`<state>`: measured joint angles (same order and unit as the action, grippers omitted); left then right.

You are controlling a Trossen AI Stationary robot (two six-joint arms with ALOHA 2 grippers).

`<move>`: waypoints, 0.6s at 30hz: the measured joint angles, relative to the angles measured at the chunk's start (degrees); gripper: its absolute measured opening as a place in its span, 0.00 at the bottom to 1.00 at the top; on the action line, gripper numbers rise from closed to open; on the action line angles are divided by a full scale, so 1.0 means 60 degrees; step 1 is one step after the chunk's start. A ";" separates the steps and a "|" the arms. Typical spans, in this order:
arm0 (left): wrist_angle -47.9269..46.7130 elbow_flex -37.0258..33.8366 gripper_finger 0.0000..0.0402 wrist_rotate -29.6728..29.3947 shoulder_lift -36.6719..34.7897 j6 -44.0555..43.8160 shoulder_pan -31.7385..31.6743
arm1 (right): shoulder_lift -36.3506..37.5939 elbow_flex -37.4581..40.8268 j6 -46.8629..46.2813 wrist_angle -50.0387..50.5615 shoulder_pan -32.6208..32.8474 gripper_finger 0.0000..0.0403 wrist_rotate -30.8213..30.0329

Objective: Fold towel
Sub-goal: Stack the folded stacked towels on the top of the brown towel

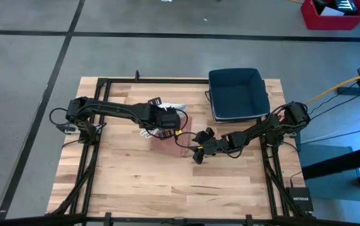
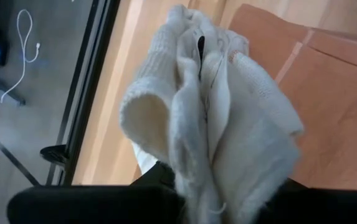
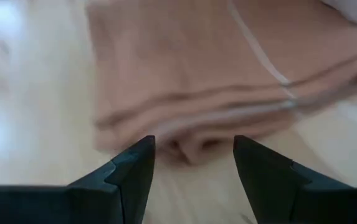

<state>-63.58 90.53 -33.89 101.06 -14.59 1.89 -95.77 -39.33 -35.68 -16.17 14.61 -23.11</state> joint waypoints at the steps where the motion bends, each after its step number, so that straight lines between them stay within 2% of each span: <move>1: -0.0020 -0.0001 0.14 0.0000 0.0004 -0.0009 0.0003 | 0.0000 0.0000 0.0115 0.0177 0.0000 0.55 -0.0065; 5: -0.0013 -0.0001 0.14 0.0000 0.0004 -0.0018 0.0007 | -0.0002 0.0004 0.0797 0.1115 0.0000 0.55 -0.0355; 8: 0.0030 -0.0009 0.14 -0.0004 0.0004 0.0089 0.0007 | -0.0083 0.0004 0.1448 0.1138 -0.0133 0.55 -0.0435; 12: -0.0031 0.0046 0.14 -0.0451 0.0004 0.0177 0.0095 | -0.0635 0.0003 0.2763 0.0564 -0.0582 0.55 0.0211; 15: -0.0015 0.0199 0.14 -0.0641 0.0004 0.0145 0.0139 | -0.1111 -0.0011 0.2973 0.0154 -0.0991 0.55 0.0972; 18: -0.0012 0.0312 0.14 -0.0641 0.0004 0.0022 0.0200 | -0.1332 -0.0015 0.2981 -0.0304 -0.1128 0.55 0.1046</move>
<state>-63.65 92.40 -37.73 101.08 -14.46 3.09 -103.76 -39.42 -17.80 -17.99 7.84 -16.83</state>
